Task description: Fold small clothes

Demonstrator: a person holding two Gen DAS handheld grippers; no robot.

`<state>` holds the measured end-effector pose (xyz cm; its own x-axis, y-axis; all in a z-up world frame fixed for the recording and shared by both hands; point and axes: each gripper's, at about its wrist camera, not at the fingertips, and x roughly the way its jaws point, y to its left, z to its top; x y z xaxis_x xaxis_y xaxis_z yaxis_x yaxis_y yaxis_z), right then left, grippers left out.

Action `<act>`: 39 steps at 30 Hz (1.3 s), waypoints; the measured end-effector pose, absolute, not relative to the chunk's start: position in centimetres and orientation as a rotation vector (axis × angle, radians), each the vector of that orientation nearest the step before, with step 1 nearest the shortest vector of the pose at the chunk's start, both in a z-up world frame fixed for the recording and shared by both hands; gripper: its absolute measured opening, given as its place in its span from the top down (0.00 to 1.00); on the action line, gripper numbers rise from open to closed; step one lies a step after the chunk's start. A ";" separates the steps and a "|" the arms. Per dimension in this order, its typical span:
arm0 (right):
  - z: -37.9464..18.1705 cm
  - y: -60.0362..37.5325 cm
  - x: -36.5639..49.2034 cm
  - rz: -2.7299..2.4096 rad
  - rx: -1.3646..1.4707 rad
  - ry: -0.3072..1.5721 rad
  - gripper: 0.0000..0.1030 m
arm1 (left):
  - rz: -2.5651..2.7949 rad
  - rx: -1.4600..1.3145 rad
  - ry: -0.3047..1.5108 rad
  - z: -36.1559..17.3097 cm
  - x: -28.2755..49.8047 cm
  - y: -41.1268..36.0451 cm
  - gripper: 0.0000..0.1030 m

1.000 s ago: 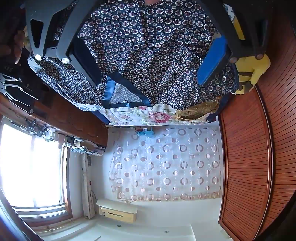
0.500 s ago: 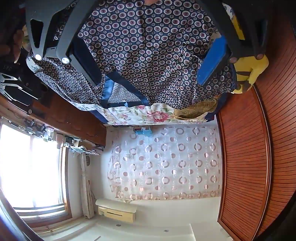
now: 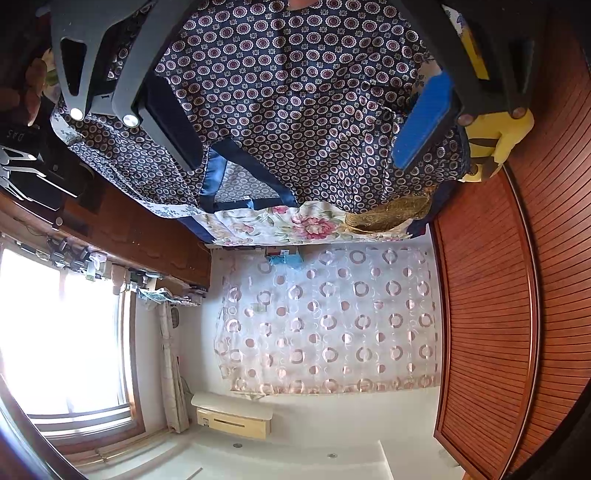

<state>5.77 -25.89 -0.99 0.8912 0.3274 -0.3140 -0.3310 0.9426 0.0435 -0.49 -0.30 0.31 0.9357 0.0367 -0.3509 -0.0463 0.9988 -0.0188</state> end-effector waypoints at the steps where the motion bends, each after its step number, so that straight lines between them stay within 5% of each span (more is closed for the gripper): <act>1: -1.0 -25.8 5.8 0.342 -0.011 0.325 0.00 | 0.042 -0.027 0.358 0.3 -0.5 -0.3 0.00; 39: -0.6 -25.8 5.8 0.343 -0.006 0.319 0.00 | 0.051 -0.007 0.353 0.5 -0.5 -0.4 0.00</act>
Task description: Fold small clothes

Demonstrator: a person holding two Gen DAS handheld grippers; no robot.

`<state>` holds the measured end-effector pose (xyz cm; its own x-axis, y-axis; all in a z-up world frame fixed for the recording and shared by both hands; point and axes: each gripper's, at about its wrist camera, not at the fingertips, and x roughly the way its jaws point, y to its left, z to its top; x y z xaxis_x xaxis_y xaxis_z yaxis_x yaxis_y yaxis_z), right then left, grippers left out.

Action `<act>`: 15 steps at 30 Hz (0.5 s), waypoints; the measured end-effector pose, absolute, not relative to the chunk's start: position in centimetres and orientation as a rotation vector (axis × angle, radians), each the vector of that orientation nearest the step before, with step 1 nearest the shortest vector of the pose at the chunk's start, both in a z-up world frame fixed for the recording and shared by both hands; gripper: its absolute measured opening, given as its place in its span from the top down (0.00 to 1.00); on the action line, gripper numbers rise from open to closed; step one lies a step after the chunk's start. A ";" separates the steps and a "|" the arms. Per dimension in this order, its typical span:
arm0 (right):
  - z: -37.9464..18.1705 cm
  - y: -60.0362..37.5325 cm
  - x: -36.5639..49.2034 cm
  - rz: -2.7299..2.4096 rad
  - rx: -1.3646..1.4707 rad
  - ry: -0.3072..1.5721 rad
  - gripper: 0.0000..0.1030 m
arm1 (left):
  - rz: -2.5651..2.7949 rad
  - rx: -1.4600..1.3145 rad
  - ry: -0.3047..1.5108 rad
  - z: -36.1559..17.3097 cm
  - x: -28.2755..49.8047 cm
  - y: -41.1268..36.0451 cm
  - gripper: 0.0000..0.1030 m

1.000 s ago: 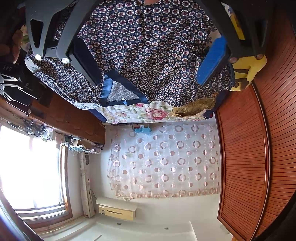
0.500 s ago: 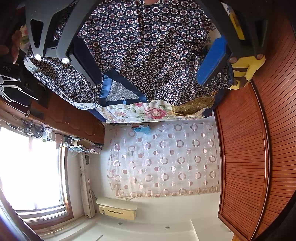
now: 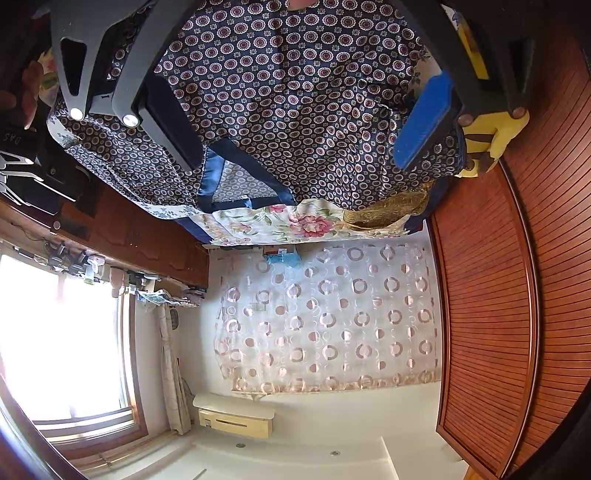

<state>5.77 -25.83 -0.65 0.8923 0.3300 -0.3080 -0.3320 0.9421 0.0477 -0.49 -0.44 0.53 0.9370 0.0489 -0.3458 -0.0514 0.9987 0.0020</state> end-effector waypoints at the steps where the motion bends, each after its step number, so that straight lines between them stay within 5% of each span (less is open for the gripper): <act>1: -0.6 -25.8 5.8 0.343 -0.007 0.319 0.00 | 0.052 -0.007 0.354 0.5 -0.5 -0.5 0.00; 15: -0.9 -25.6 5.7 0.337 -0.014 0.315 0.00 | 0.053 -0.008 0.356 0.4 -0.5 -0.6 0.00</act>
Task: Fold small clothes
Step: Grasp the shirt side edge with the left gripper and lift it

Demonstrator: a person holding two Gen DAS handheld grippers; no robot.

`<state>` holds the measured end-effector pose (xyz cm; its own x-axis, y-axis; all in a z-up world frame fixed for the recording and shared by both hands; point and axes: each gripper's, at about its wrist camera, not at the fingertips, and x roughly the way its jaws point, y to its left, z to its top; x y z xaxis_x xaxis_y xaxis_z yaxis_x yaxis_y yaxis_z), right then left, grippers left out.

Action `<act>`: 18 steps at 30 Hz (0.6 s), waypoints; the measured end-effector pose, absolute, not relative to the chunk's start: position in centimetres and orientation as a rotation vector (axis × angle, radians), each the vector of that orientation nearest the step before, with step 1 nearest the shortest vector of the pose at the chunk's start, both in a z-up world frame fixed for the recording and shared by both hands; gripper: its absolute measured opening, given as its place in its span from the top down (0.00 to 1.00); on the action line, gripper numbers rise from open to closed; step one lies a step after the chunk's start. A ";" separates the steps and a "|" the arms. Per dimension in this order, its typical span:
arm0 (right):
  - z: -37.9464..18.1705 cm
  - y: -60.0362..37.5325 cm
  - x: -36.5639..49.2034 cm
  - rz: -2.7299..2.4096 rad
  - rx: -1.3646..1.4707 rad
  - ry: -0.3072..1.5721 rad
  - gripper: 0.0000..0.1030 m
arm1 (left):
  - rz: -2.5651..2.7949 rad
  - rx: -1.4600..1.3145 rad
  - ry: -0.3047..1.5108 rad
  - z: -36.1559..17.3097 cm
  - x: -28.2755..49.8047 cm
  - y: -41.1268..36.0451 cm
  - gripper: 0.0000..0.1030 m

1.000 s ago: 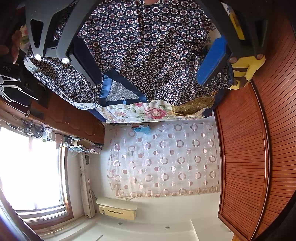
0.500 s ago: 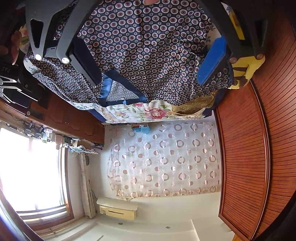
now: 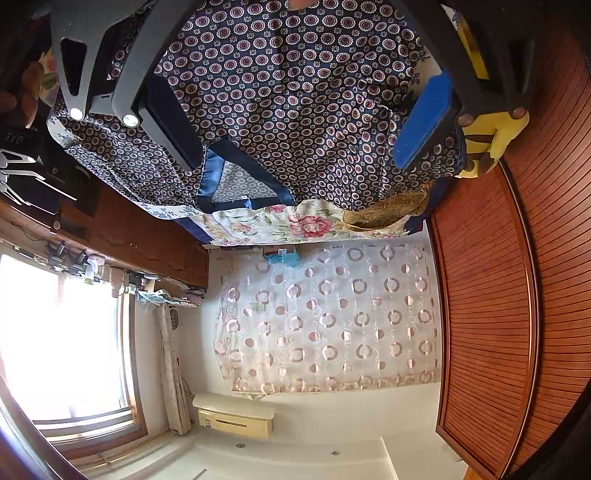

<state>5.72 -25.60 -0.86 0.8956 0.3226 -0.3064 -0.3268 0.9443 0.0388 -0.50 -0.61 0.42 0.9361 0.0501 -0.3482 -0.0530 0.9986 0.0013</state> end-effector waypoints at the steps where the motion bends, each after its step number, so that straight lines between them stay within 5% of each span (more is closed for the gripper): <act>1: -0.9 -25.6 5.7 0.337 -0.013 0.315 0.00 | 0.053 -0.009 0.357 0.4 -0.5 -0.8 0.00; 18: -4.0 -24.1 7.2 0.347 -0.040 0.331 0.00 | 0.129 -0.036 0.419 -2.9 1.1 3.4 0.00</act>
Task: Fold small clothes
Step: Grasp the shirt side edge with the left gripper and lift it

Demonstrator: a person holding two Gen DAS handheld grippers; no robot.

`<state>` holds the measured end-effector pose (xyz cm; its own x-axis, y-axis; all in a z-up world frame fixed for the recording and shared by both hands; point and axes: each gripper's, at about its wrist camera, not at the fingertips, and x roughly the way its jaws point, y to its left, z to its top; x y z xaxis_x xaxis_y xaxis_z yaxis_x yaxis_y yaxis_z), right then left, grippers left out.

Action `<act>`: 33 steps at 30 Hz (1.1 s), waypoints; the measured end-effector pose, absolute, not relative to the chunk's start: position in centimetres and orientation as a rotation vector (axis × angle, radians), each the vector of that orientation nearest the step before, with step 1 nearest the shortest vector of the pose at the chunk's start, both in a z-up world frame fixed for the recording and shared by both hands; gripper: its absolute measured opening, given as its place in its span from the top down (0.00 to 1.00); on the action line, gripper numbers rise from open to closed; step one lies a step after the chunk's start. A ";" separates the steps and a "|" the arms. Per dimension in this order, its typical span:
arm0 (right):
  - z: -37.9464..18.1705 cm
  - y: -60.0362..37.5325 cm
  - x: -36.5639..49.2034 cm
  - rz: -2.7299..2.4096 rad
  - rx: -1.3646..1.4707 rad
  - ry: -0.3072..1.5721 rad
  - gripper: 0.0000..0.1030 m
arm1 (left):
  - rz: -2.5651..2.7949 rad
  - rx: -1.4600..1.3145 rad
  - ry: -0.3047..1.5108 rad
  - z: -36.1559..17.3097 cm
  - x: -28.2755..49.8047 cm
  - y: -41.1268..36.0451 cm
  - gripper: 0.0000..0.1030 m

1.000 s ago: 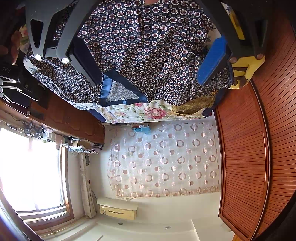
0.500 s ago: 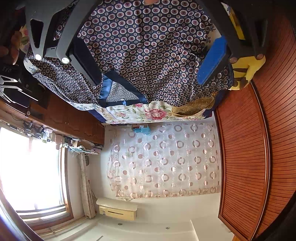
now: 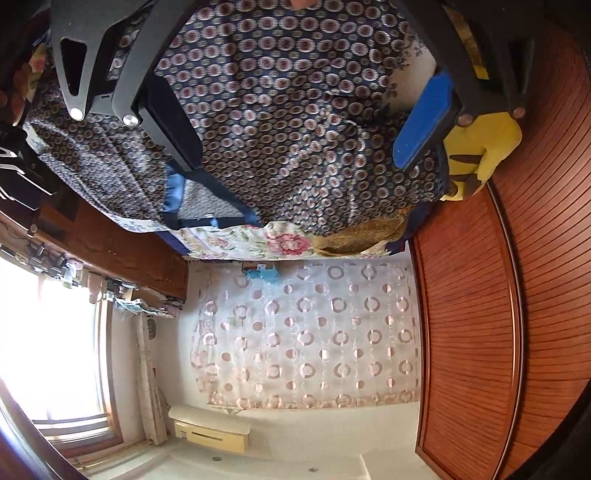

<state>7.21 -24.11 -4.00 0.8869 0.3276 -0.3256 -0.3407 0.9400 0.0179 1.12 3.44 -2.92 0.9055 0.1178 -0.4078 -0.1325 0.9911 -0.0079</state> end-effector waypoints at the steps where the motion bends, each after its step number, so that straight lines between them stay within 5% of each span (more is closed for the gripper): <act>1: -4.2 -23.9 7.4 0.351 -0.043 0.335 0.00 | 0.136 -0.035 0.423 -3.2 1.3 4.0 0.00; 23: -10.0 -16.6 11.5 0.563 -0.157 0.512 0.00 | 0.201 -0.112 0.687 -10.6 6.6 17.7 0.01; 28: -10.6 -15.7 12.1 0.588 -0.175 0.539 0.00 | 0.143 -0.248 0.733 -11.9 8.2 20.5 0.17; 33: -10.9 -14.6 12.2 0.620 -0.205 0.545 0.00 | 0.144 -0.249 0.714 -11.8 9.3 21.6 0.22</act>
